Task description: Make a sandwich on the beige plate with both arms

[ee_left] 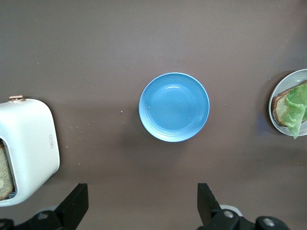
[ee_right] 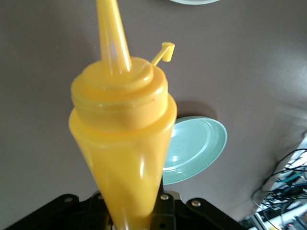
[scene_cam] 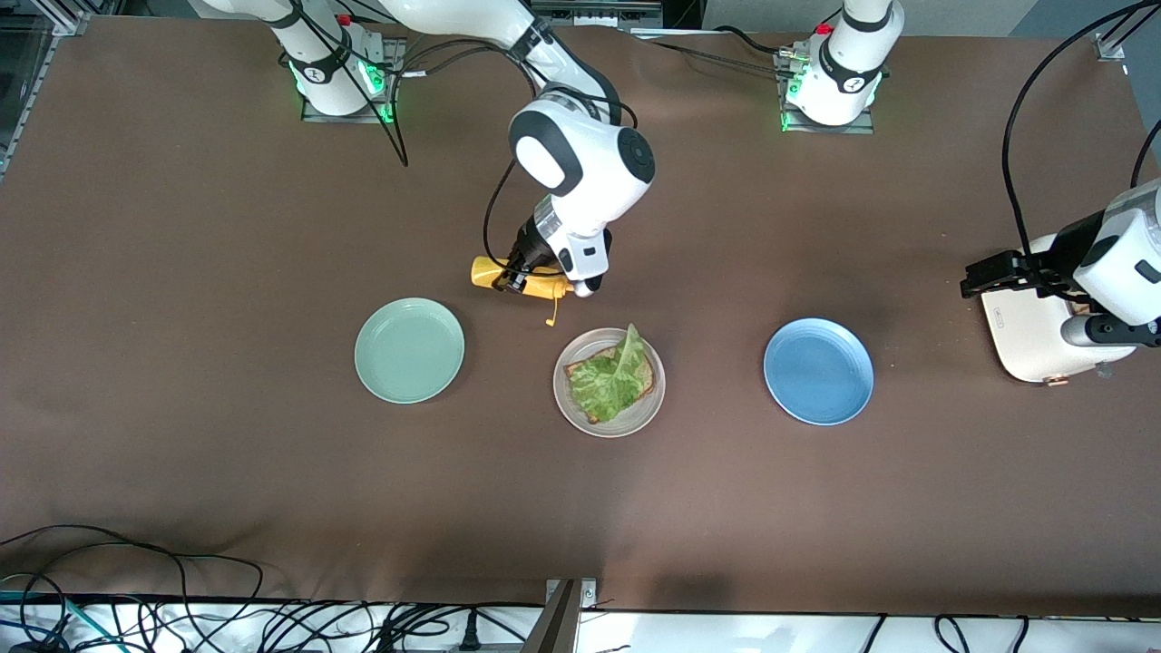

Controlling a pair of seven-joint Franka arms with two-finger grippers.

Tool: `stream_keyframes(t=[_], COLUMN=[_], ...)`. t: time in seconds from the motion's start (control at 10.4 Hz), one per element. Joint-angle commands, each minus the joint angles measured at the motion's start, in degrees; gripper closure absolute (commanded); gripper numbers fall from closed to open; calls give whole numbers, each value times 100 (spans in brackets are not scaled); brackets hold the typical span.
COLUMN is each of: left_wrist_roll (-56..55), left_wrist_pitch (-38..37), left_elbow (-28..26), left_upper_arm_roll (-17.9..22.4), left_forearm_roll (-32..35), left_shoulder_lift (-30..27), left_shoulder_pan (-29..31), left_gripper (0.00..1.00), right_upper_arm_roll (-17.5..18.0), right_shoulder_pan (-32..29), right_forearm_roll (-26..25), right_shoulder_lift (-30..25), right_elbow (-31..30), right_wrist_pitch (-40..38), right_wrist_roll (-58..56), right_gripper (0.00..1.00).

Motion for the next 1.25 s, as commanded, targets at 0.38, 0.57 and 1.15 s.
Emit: stream_keyframes(t=[0.38, 0.57, 1.15], left_wrist_roll=[116, 116, 116], left_wrist_pitch=[-85, -94, -85], left_elbow=[59, 59, 59], left_upper_arm_roll=[10, 19, 54], left_forearm_roll=[102, 102, 120], left_shoulder_lift=[-40, -40, -40], left_shoulder_pan=[7, 7, 42], left_gripper=[0, 0, 0], right_upper_arm_roll=[-913, -1142, -1337], right_shoulder_pan=[557, 530, 513], right_forearm_roll=[-549, -549, -558], right_shoulder_lift=[1113, 1280, 1535], right_elbow=[1038, 1038, 1038], right_wrist_pitch=[122, 491, 871], right_wrist_roll=[-39, -48, -40], right_gripper=[100, 100, 100])
